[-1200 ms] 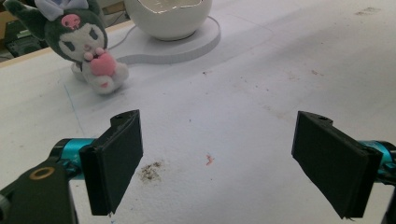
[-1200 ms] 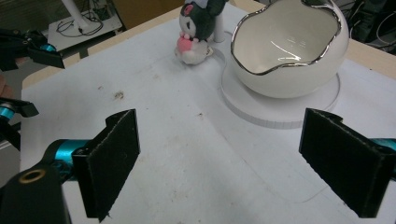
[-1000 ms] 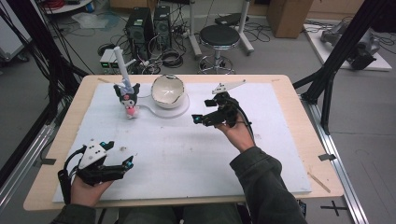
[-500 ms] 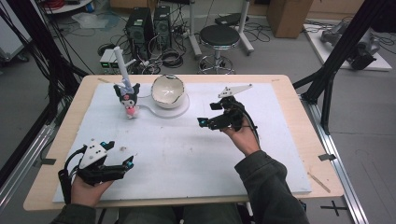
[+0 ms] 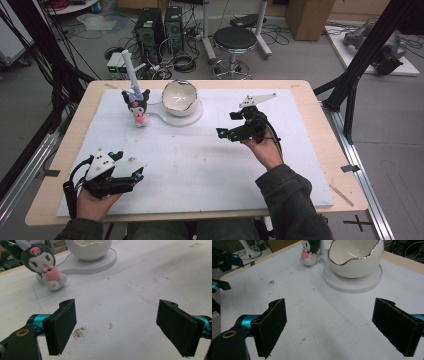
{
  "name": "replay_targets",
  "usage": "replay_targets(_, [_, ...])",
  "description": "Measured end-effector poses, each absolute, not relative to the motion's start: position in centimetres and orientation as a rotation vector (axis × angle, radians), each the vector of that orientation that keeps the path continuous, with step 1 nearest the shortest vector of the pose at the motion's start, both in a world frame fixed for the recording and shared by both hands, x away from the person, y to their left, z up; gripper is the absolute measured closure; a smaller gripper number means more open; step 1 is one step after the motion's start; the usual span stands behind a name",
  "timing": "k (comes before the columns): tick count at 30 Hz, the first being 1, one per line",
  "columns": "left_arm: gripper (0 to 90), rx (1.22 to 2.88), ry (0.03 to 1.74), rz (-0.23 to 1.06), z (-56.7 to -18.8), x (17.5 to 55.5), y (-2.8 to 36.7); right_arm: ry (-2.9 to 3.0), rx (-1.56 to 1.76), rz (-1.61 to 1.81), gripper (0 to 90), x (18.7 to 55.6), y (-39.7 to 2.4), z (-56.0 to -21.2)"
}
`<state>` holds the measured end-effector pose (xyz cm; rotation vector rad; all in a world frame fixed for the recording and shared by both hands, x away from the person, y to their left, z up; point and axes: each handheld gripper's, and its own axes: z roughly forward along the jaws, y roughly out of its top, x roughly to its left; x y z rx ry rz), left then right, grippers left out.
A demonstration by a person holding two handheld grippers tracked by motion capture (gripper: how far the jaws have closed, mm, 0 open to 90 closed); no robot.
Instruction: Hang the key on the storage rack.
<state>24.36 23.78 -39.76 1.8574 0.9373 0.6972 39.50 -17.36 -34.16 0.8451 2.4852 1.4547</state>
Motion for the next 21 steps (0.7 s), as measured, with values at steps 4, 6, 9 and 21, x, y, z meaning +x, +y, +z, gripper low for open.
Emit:
replay_targets(4, [16.8,1.860,0.938,0.697,-39.8,24.4,23.8,2.482,0.854,1.450,11.4,39.3,-17.7,-34.4])
replay_targets(6, [16.9,1.859,0.939,0.694,-39.8,24.4,23.8,2.479,0.858,1.455,11.4,39.2,-17.9,-34.5])
replay_targets(9, [16.8,1.858,0.937,0.693,-39.8,24.4,23.8,2.480,0.865,1.448,11.4,39.1,-18.2,-34.7])
replay_targets(21, [16.9,1.864,0.936,0.692,-39.8,24.4,23.8,2.477,0.886,1.433,11.5,38.4,-19.1,-35.8])
